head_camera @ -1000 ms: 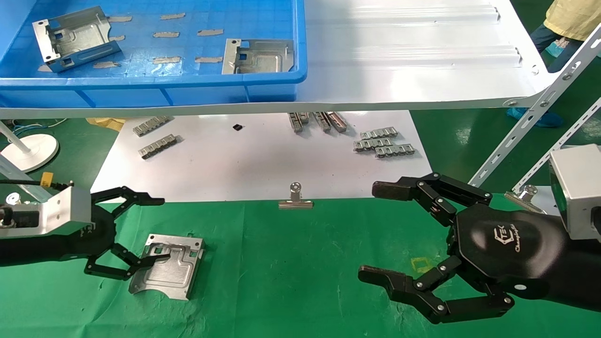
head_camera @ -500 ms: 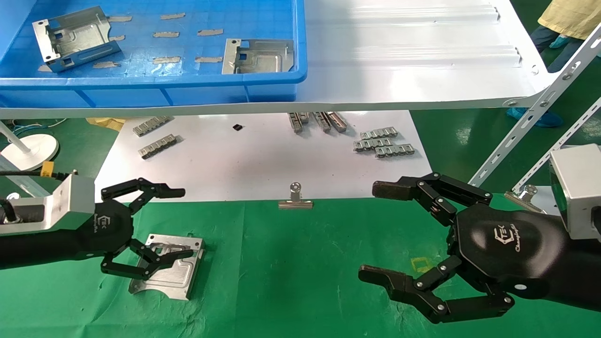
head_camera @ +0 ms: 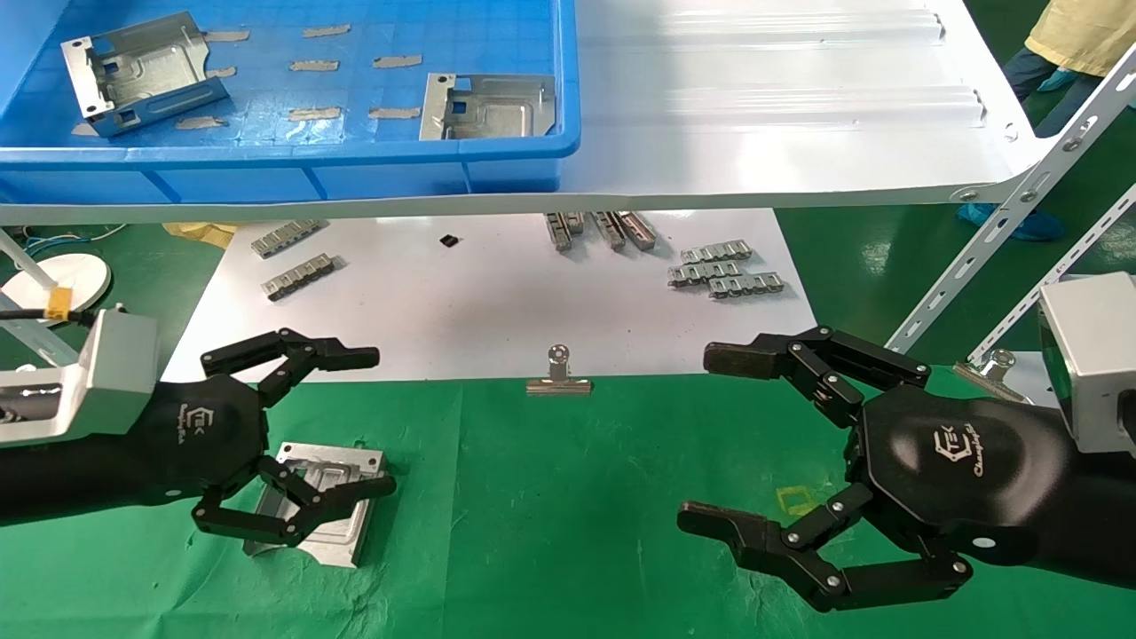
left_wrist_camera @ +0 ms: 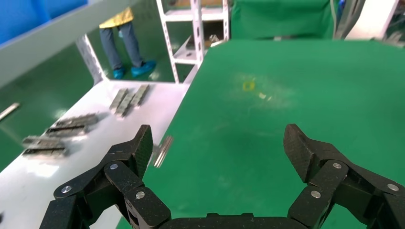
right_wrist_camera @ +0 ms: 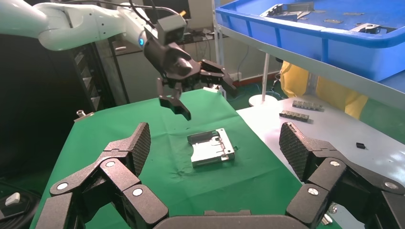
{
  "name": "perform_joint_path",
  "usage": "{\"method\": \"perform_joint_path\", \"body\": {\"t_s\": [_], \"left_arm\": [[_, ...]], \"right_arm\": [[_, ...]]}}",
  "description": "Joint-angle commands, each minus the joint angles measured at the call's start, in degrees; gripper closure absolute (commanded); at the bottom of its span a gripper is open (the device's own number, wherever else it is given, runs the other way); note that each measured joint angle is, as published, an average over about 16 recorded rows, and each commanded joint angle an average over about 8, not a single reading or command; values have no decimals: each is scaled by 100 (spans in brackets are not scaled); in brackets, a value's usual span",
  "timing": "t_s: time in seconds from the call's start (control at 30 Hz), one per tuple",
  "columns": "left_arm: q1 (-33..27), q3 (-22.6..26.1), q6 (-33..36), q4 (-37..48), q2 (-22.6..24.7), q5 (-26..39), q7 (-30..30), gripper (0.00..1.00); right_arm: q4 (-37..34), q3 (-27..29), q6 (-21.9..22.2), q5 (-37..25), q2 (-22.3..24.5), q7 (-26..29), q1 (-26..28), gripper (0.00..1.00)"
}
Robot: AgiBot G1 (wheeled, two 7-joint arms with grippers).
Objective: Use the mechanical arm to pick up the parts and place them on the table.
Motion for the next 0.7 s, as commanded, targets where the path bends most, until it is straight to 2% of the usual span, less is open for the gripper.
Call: {"method": "perform_joint_path", "body": {"t_s": [0.03,0.7], "left_arm": [[111,-110,-20,-209,-30,-65,-166,0],[1220,-1203,-223,-2287,-332,-713,-1818,0]], "right_arm": [[0,0,0,0,0,0,0,0],[0,0,0,0,0,0,0,0]]}}
